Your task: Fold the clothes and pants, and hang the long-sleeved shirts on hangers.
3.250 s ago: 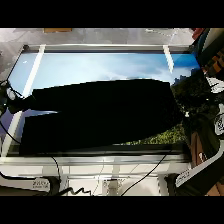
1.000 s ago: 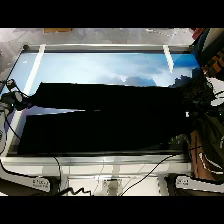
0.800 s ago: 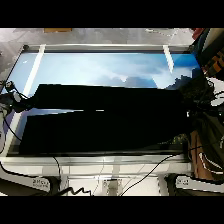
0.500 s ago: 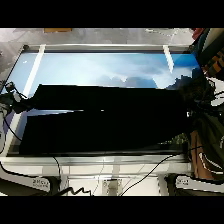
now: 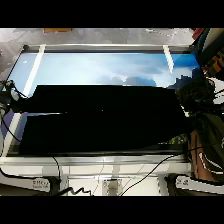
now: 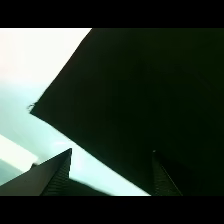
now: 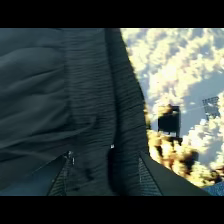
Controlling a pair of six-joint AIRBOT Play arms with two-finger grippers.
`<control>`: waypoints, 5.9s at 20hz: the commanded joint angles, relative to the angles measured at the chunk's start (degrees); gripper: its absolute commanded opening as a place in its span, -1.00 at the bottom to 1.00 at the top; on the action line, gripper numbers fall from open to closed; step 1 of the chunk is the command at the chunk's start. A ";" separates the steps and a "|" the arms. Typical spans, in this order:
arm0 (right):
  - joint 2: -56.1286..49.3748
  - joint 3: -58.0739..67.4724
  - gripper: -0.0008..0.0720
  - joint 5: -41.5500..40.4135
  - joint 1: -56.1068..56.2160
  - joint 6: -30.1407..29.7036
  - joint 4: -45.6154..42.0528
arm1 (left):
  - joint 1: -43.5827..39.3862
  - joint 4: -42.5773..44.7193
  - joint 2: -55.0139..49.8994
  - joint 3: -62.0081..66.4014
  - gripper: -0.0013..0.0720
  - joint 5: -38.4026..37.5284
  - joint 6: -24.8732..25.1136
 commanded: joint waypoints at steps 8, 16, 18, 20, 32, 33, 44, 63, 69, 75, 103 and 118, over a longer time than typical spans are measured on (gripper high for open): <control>8.74 9.64 -0.77 26.12 -0.02 6.36 -12.13 | 4.94 -0.68 17.27 0.00 -0.72 -24.20 2.78; 24.81 -6.60 -0.94 31.78 -2.51 10.23 -13.29 | 4.02 -2.54 20.26 -0.13 -0.93 -30.86 9.20; 30.80 -16.48 -0.94 27.78 -6.97 11.87 -11.89 | 4.00 -3.52 20.15 -0.15 -0.94 -30.47 9.20; 35.43 -24.59 -0.93 25.35 -11.43 12.22 -8.26 | 4.02 -3.50 20.13 -0.15 -0.93 -29.35 9.20; 24.02 -33.38 0.53 4.15 -15.37 11.17 14.45 | 4.04 -3.45 14.16 -0.17 -0.93 -26.99 9.33; 22.23 -33.38 0.53 2.19 -15.37 9.88 16.65 | 4.04 -3.43 13.62 -0.17 -0.93 -26.60 9.40; 18.08 -33.22 -0.86 -1.64 -15.21 0.33 15.63 | 4.13 0.55 10.91 -0.17 -0.93 -27.04 9.40; 22.64 -34.34 0.48 -1.14 -15.21 15.08 14.71 | 20.83 -5.68 23.47 -8.92 0.46 -27.76 22.64; 13.16 -34.34 0.72 -7.58 -15.21 14.95 23.78 | 20.76 -5.70 22.34 -8.92 0.46 -24.81 22.64; 9.44 -34.32 0.58 -6.47 -15.19 -0.11 32.89 | 20.85 -4.68 21.94 -8.92 0.46 -26.62 21.99; 29.44 -34.05 -0.93 -1.38 -15.21 -5.51 15.41 | 20.98 -11.72 24.37 -25.11 0.30 -31.63 25.03; 29.44 -34.05 -0.93 -1.01 -15.21 -5.55 15.45 | 39.71 -19.89 33.66 -46.16 0.30 -17.55 27.23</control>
